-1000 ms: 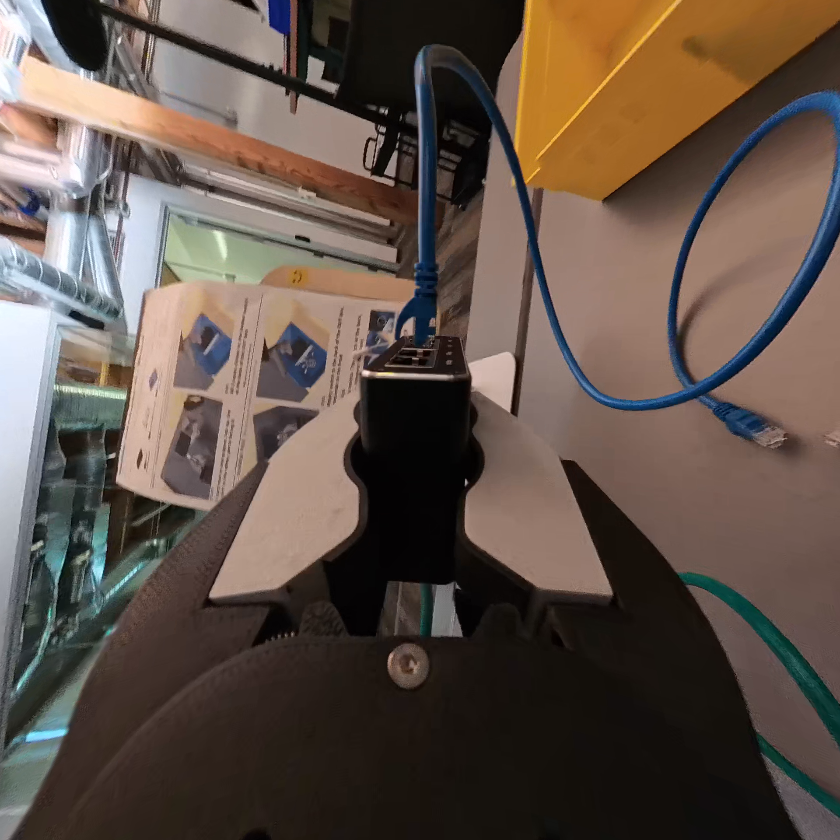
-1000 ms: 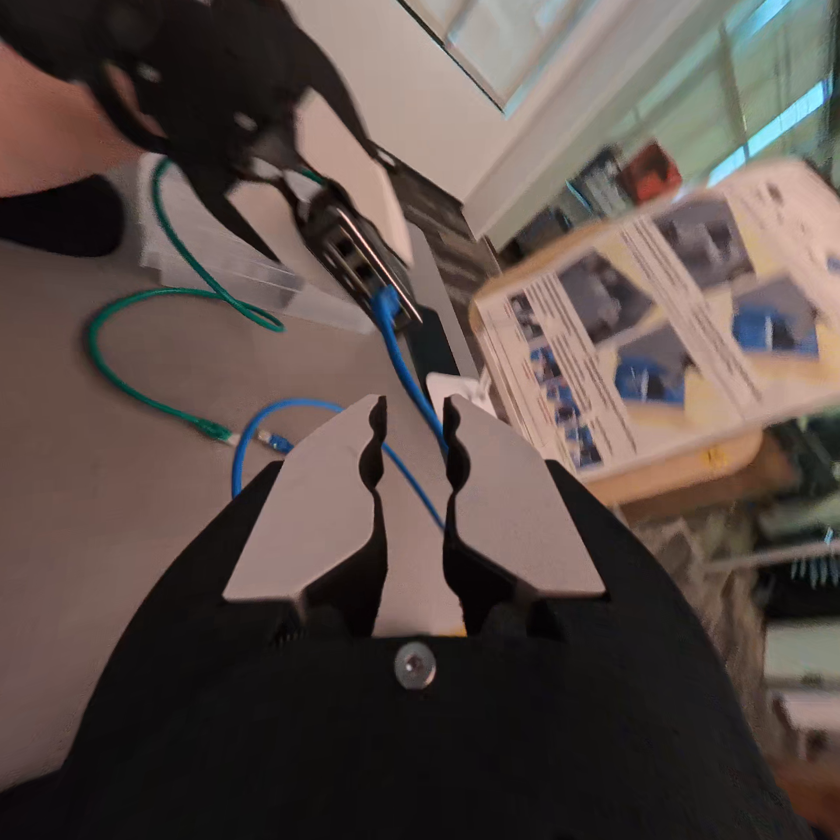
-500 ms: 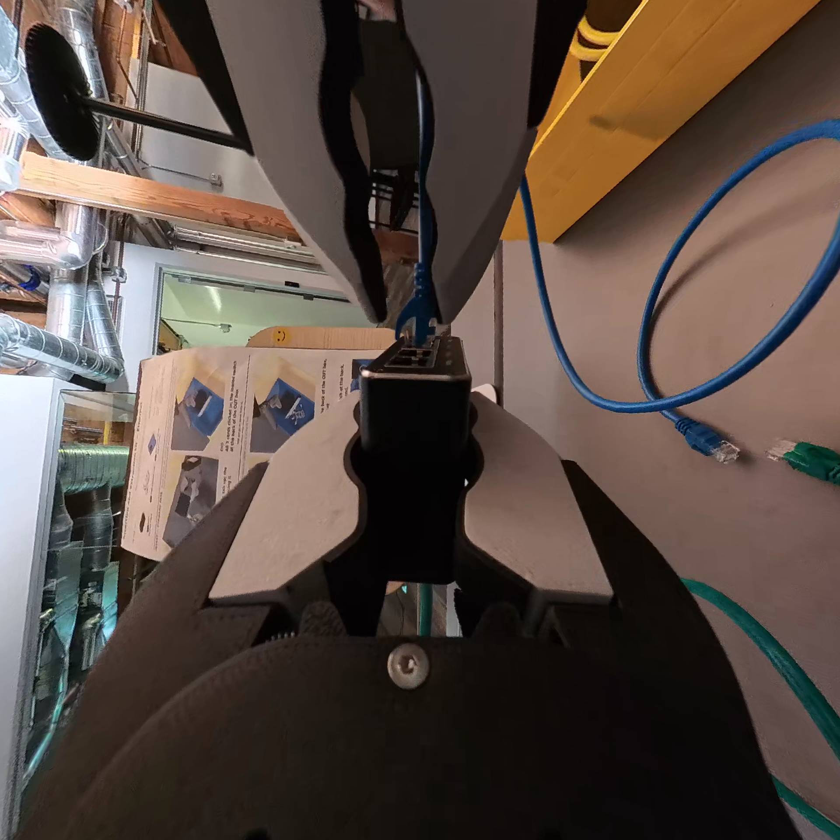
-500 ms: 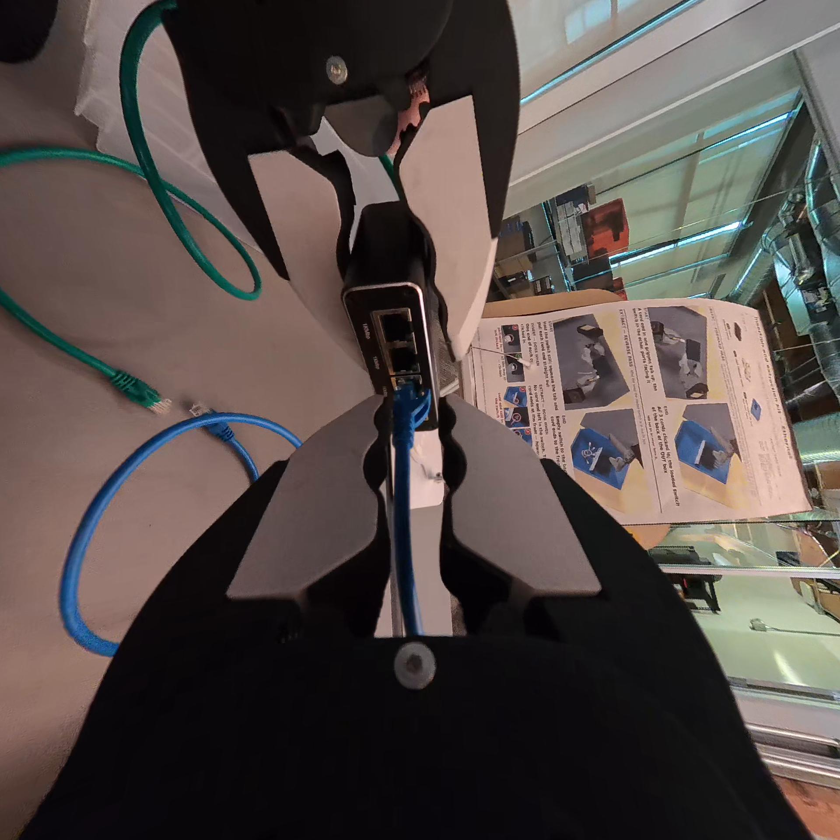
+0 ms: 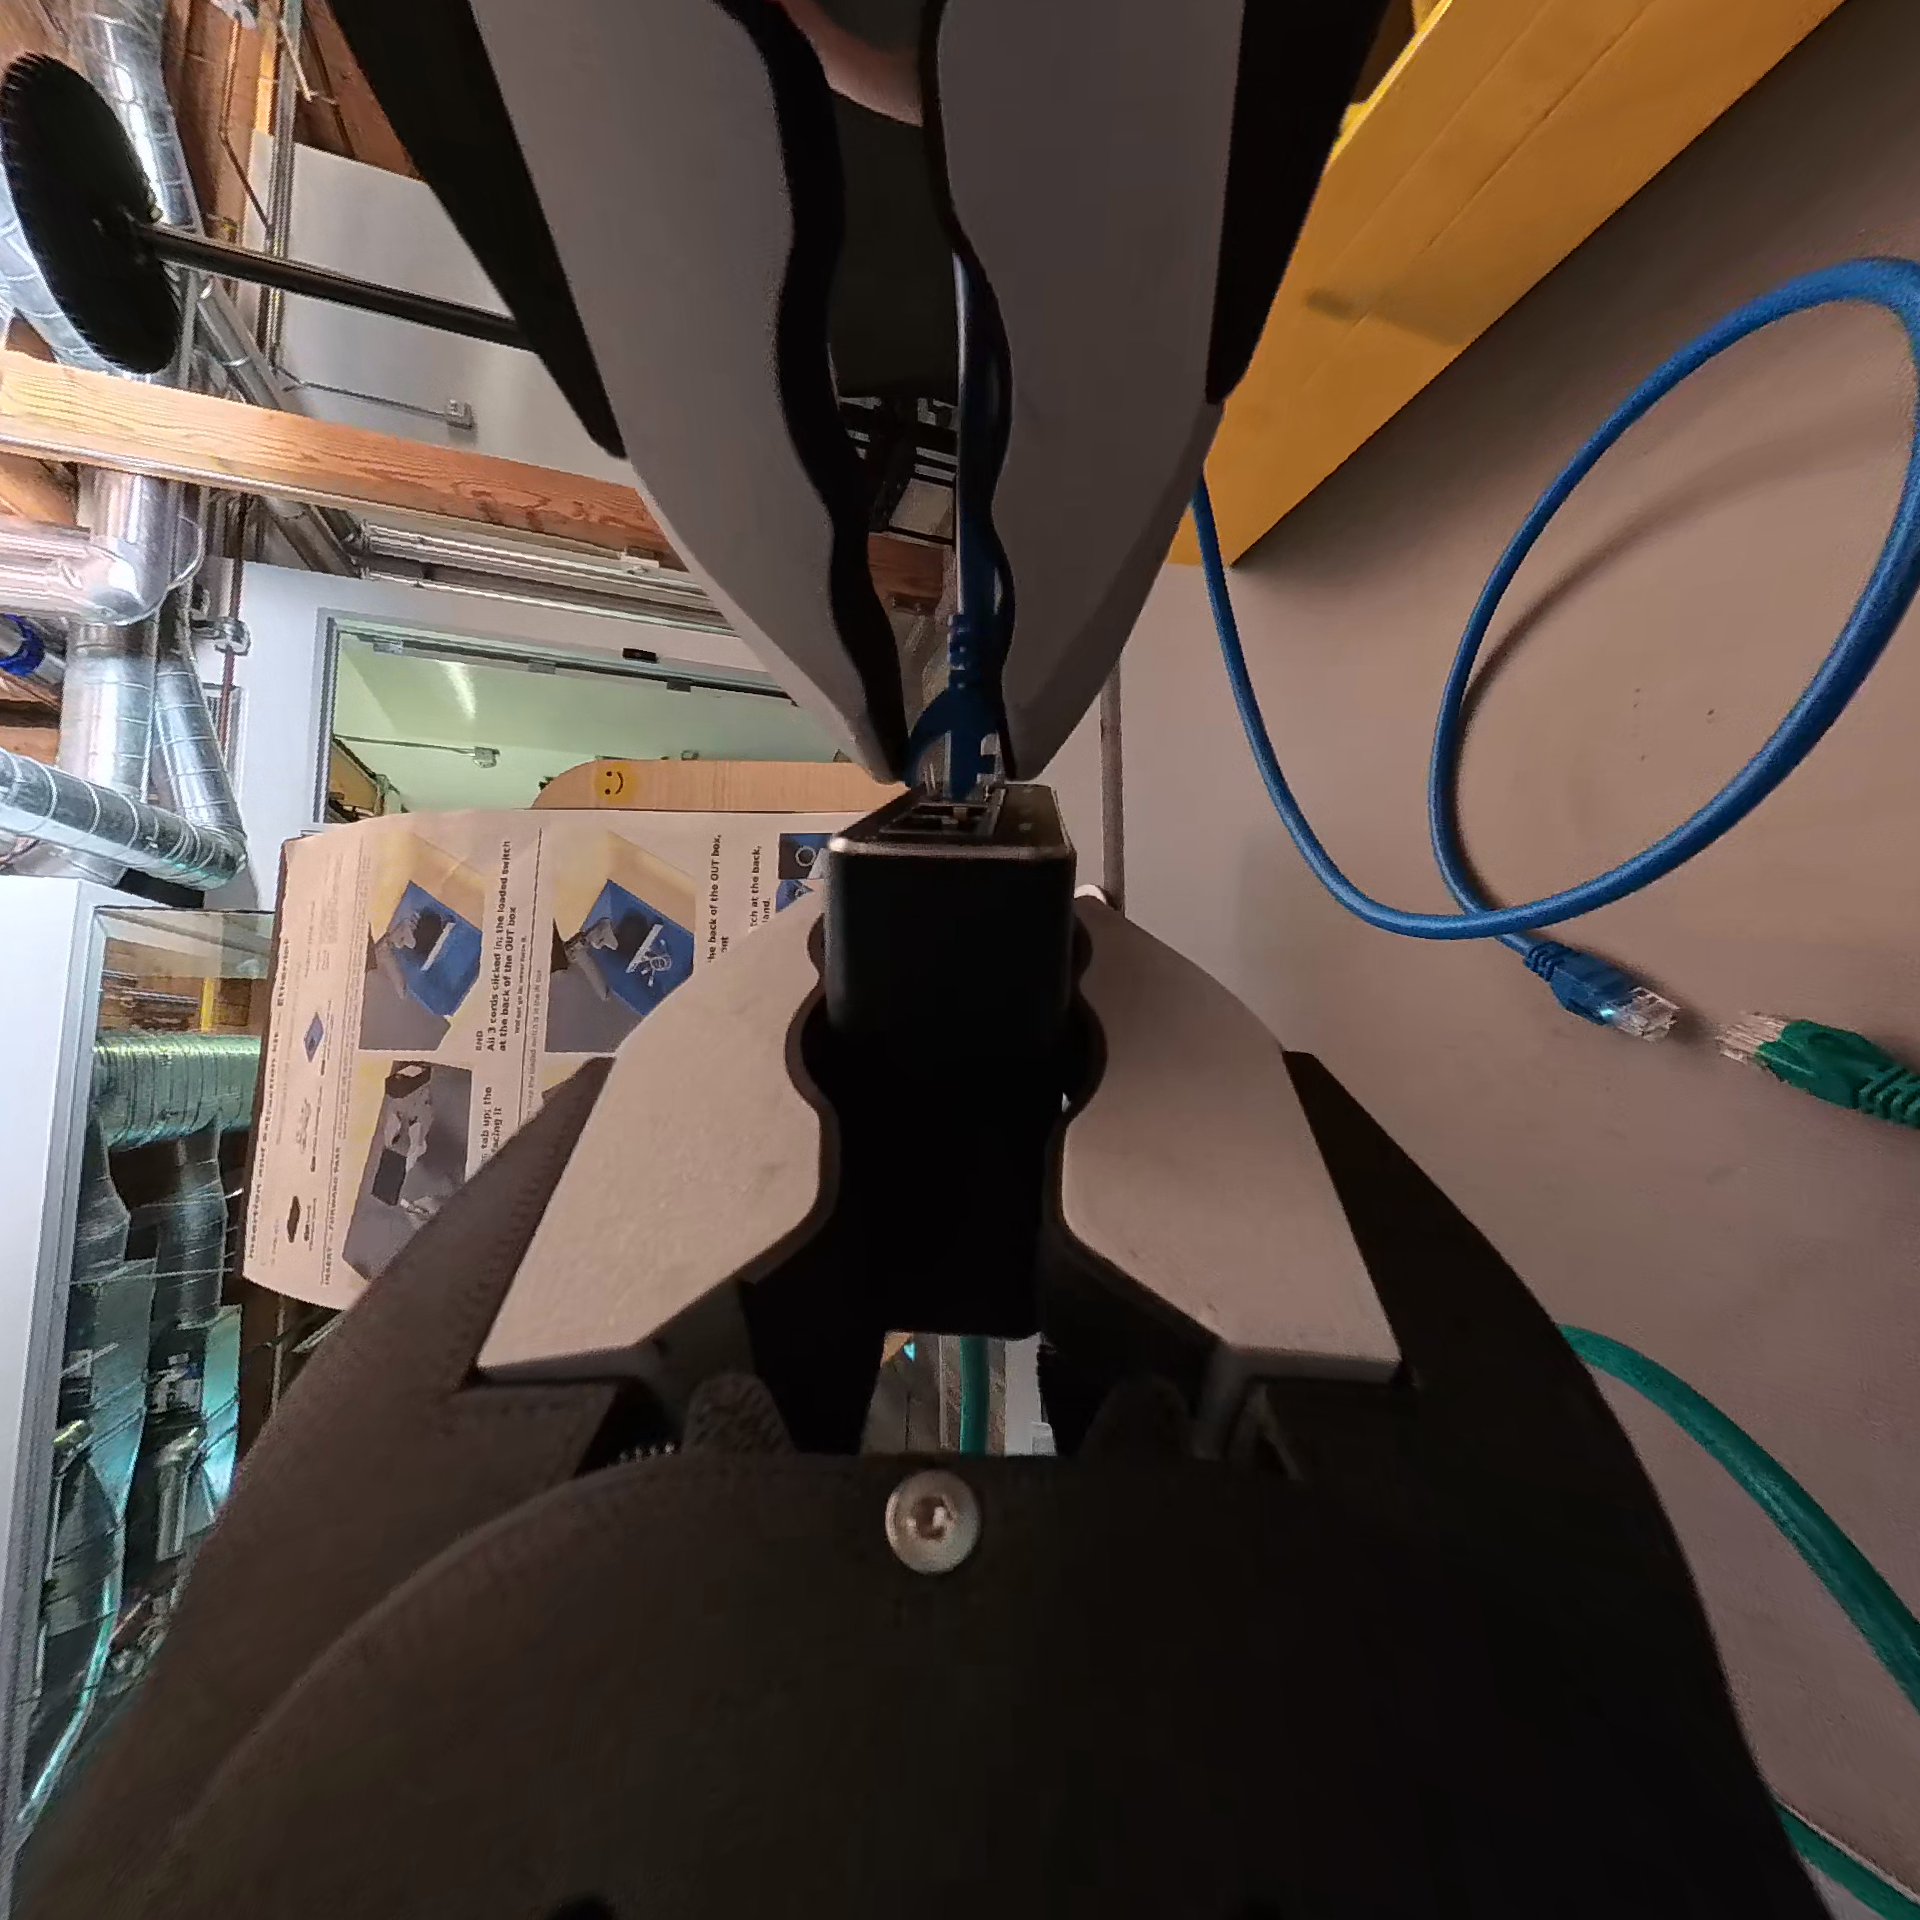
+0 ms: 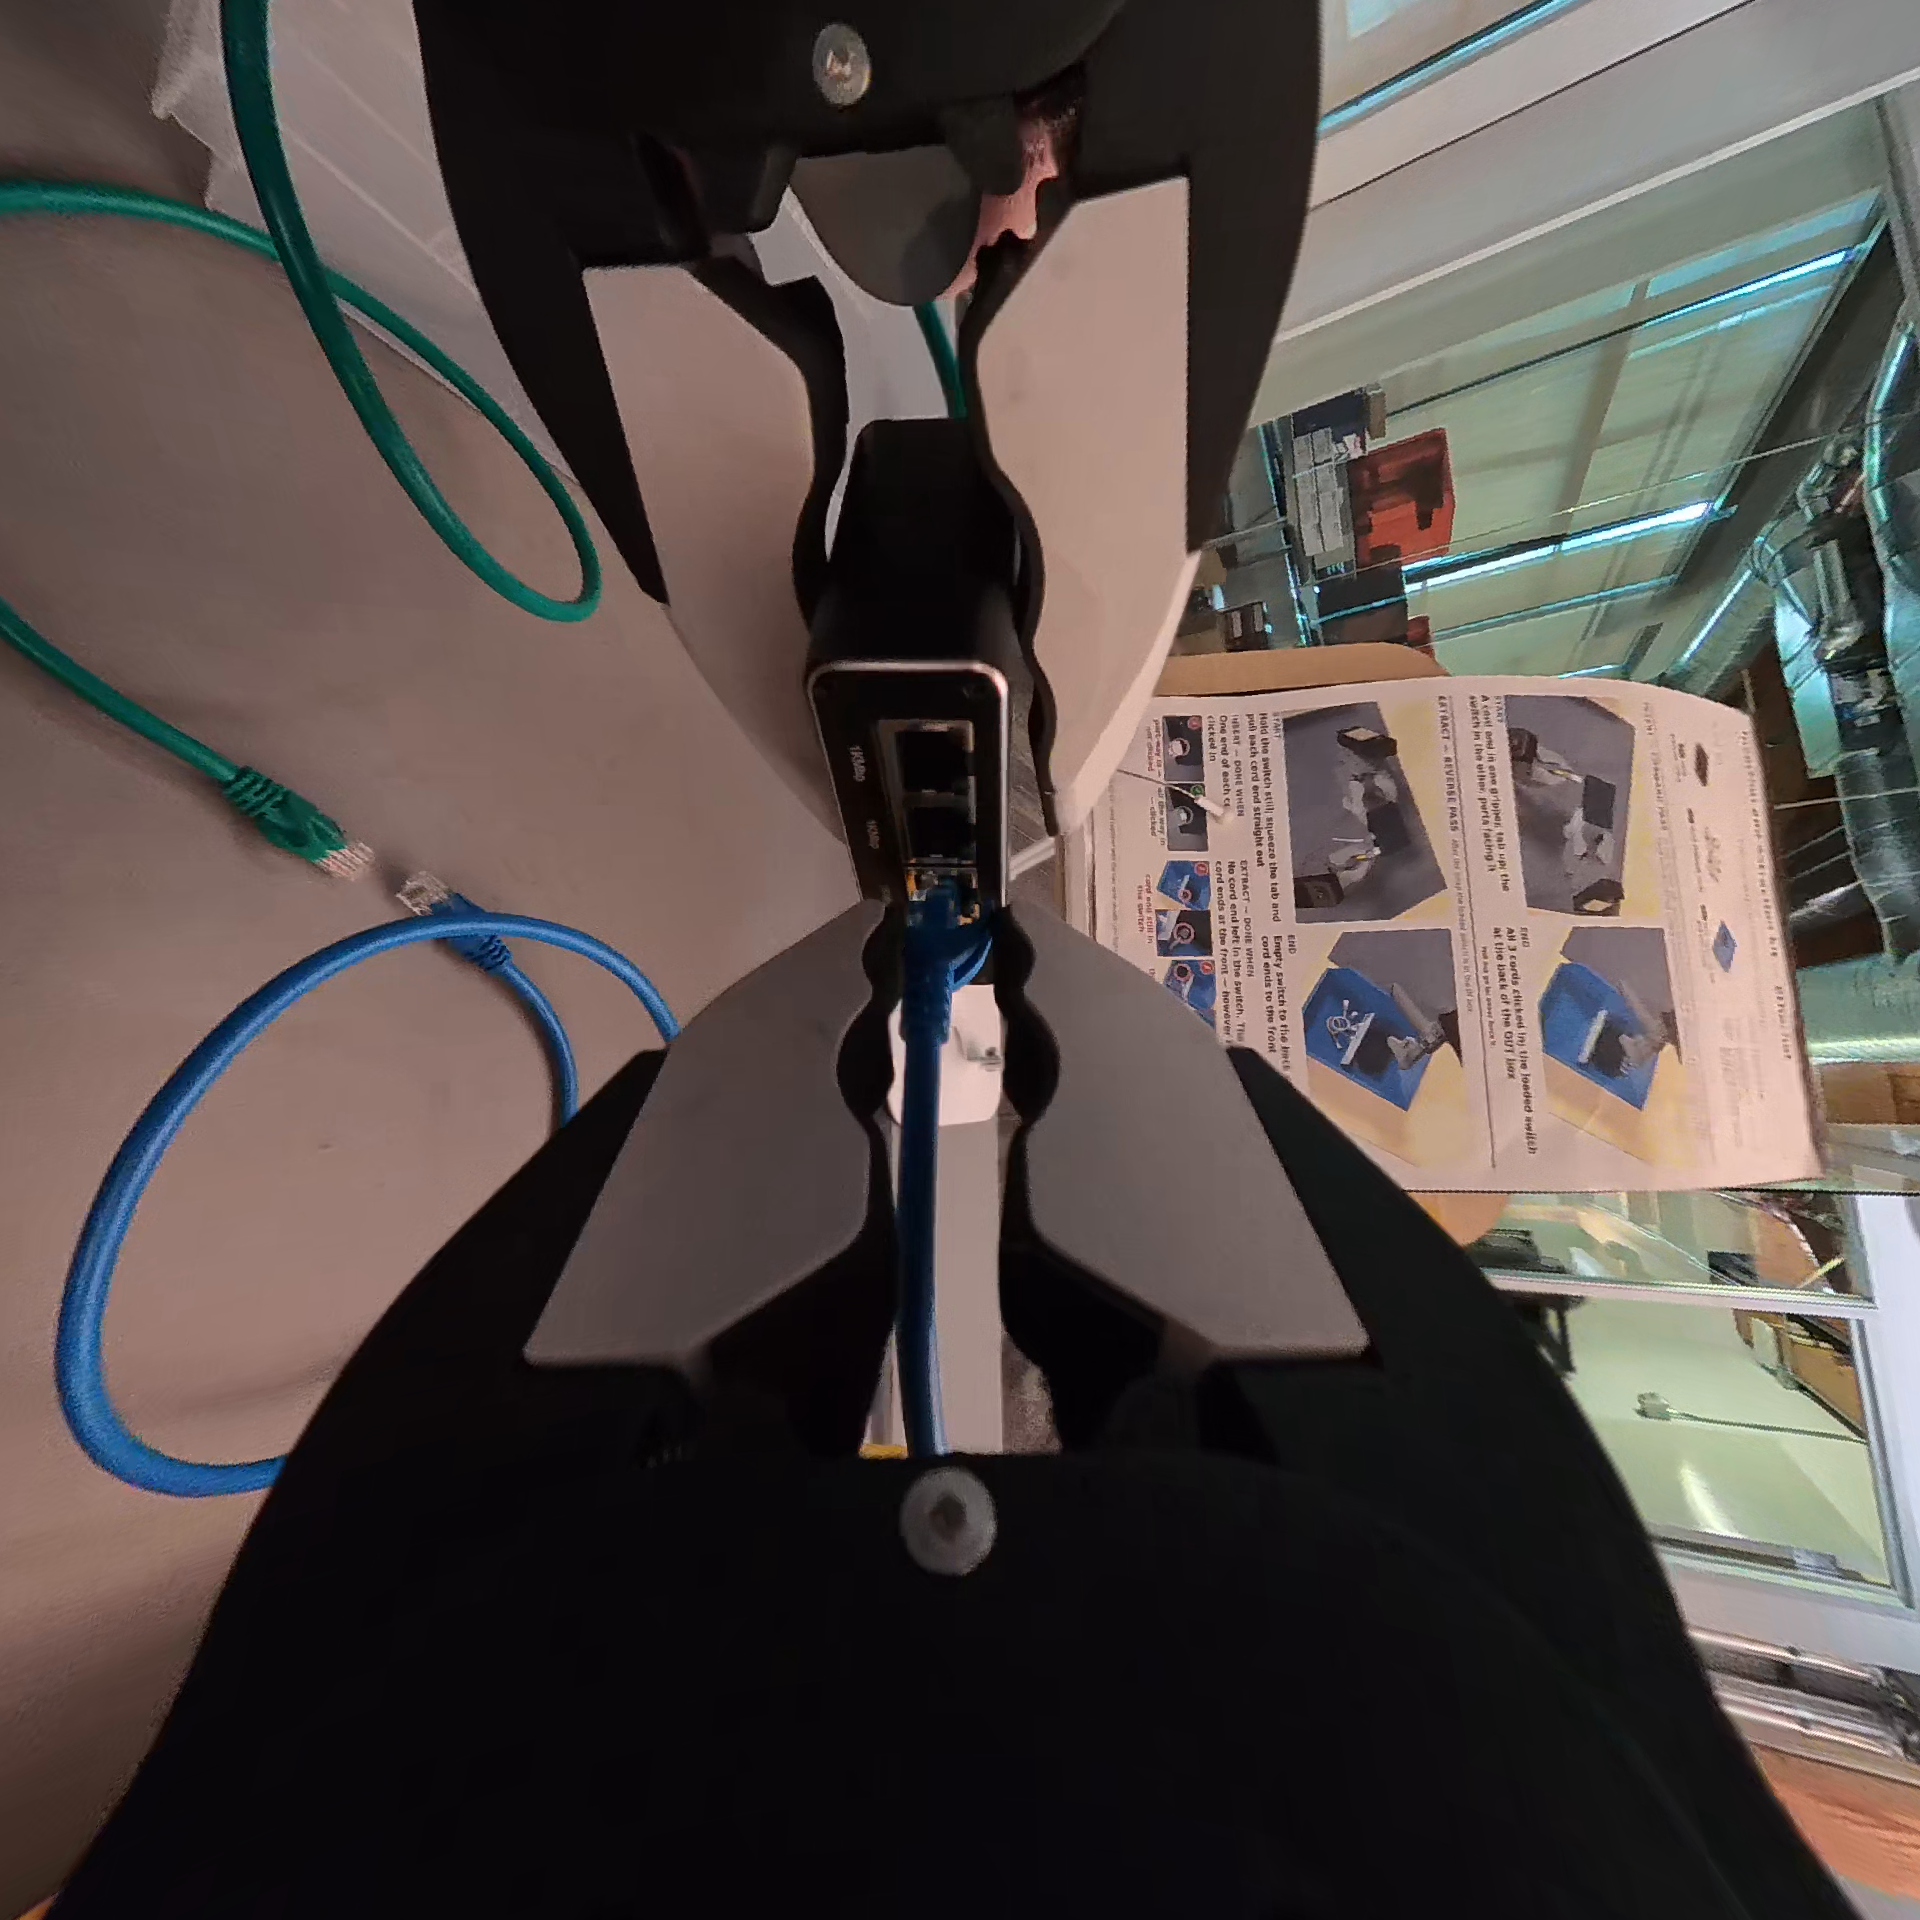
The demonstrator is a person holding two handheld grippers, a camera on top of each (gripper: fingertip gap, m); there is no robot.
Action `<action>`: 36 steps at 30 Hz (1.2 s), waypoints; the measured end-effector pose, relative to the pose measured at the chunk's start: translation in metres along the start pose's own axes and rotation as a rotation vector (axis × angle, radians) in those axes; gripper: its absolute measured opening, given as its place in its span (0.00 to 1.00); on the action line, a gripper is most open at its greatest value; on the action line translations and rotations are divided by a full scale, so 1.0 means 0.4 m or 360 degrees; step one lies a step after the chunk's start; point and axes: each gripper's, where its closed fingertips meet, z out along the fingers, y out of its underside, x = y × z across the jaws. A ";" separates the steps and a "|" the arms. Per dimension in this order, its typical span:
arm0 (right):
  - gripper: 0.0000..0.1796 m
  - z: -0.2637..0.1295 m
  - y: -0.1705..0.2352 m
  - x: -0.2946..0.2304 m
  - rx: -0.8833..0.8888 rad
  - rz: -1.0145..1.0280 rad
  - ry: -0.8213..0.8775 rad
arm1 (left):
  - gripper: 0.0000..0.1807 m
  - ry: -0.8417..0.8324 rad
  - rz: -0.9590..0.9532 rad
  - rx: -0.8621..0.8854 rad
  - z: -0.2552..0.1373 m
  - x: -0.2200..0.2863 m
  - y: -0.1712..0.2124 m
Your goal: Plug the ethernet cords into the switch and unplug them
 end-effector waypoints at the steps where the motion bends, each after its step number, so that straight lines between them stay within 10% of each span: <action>1: 0.09 0.001 0.000 0.002 -0.0004 -0.0017 0.0018 | 0.20 -0.0006 -0.0001 0.0002 0.000 -0.001 -0.001; 36: 0.08 -0.036 -0.014 -0.007 0.0087 -0.0012 0.0001 | 0.21 0.0061 -0.0027 0.0088 -0.018 -0.005 -0.032</action>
